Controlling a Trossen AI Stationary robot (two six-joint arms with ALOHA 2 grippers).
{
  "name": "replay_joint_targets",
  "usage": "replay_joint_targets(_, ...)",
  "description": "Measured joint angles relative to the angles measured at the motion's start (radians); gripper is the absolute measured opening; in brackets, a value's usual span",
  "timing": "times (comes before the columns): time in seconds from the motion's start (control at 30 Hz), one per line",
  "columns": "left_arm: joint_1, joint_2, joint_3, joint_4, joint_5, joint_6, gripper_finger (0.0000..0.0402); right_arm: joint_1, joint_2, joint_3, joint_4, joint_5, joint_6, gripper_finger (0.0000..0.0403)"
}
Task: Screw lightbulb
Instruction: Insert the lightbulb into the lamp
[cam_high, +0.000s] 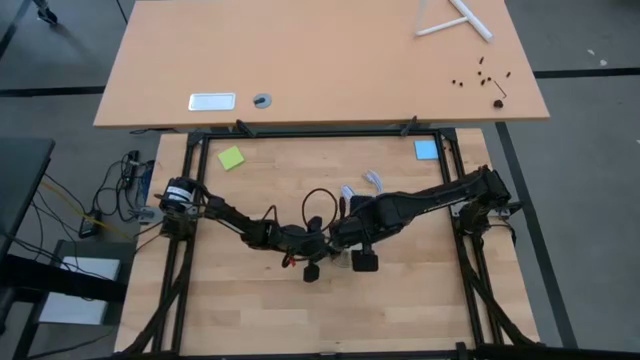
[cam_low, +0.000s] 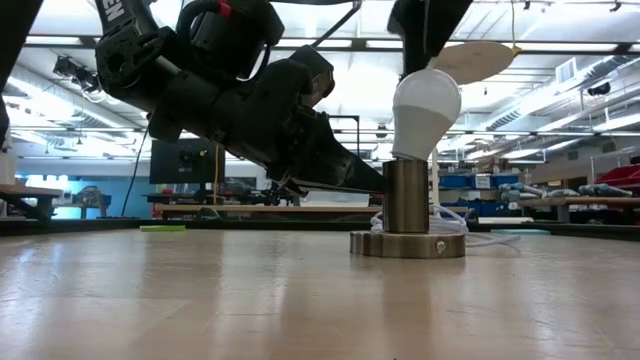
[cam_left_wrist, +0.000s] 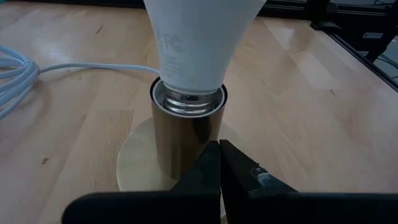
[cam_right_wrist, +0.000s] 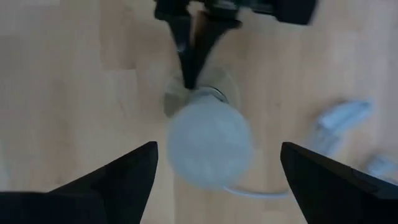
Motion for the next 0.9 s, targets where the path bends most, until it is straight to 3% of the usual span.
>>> replay_joint_targets(0.13,0.000,0.000,0.000,-0.001,0.022,0.000,0.0000,0.010,-0.003,0.027,-0.112,0.019,0.000,0.0335)
replay_joint_targets(0.27,0.000,0.000,0.000,-0.001,0.041,-0.001,0.0000,0.031,-0.002,0.025,-0.200,0.063,0.047,0.0291)
replay_joint_targets(0.53,-0.001,0.000,0.000,-0.002,0.057,0.003,0.0000,0.122,-0.032,0.019,-0.247,0.051,0.119,0.0128)
replay_joint_targets(0.7,-0.008,0.000,0.000,-0.003,0.063,0.005,0.0000,0.207,-0.083,-0.031,-0.240,0.186,0.214,0.0023)
replay_joint_targets(0.8,-0.011,-0.007,0.000,-0.001,0.075,0.005,0.0000,0.250,-0.128,-0.112,-0.203,0.266,0.305,0.0012)
replay_joint_targets(0.9,-0.017,-0.017,0.000,0.004,0.075,0.005,0.0000,0.271,-0.172,-0.224,-0.116,0.279,0.382,0.0018)
